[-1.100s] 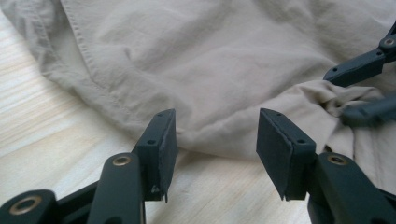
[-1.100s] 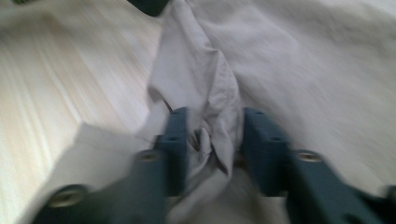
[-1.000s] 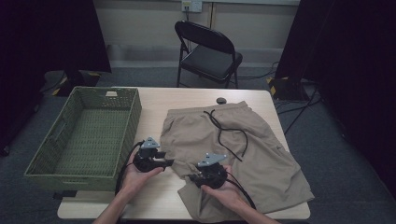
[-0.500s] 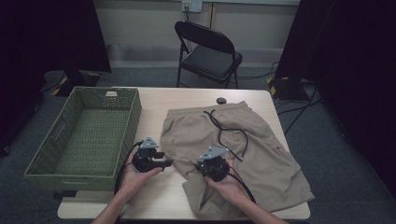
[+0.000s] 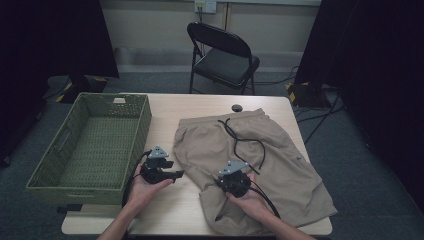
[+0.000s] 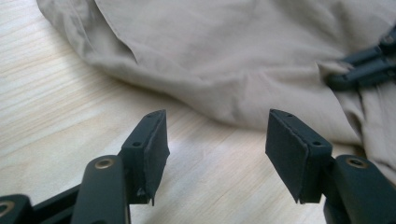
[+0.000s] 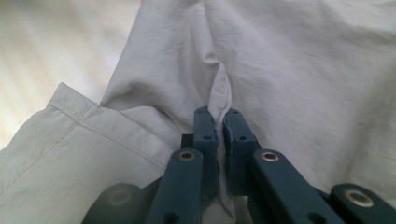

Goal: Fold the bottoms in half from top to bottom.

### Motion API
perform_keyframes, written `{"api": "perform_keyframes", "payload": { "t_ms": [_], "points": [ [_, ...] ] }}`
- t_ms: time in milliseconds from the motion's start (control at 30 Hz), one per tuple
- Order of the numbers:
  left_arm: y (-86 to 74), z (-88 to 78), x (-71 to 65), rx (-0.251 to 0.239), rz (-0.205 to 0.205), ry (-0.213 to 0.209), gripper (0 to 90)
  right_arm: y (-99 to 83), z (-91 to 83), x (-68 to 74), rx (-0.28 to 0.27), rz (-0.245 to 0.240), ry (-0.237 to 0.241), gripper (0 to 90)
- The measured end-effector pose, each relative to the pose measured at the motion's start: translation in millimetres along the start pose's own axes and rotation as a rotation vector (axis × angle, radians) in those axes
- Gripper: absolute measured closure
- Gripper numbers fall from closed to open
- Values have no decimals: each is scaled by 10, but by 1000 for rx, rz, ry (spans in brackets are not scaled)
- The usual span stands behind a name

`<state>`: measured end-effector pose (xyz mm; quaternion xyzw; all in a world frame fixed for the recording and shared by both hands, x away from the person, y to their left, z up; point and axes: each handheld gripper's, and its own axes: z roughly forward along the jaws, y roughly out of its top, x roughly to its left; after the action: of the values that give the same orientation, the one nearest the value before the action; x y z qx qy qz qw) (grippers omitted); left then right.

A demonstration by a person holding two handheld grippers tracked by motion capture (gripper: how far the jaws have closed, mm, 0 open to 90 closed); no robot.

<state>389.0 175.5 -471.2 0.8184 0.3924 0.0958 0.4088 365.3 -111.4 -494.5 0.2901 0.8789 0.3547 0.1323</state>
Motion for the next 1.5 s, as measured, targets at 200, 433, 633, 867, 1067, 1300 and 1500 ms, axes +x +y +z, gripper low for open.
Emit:
{"api": "perform_keyframes", "payload": {
  "t_ms": [200, 433, 633, 867, 1067, 1300, 1500],
  "points": [
    [131, -21, 2, -26, -3, 20, 383, -110, -134, 132, 15, -27, 55, 857],
    [329, 251, 103, -11, -40, 60, 385, -206, -261, 220, 37, -53, 110, 855],
    [296, 372, 362, 14, -81, 99, 377, -228, -265, 209, 25, -44, 120, 854],
    [199, 429, 490, 31, -118, 131, 334, -220, -248, 200, 18, -40, 124, 849],
    [184, 484, 445, 35, -84, 156, 355, -220, -244, 209, 14, -41, 117, 848],
    [192, 552, 369, 25, 6, 203, 438, -220, -240, 214, 10, -41, 116, 848],
    [186, 555, 295, 18, -10, 157, 713, -222, -243, 227, 10, -48, 108, 849]
  ]
}}
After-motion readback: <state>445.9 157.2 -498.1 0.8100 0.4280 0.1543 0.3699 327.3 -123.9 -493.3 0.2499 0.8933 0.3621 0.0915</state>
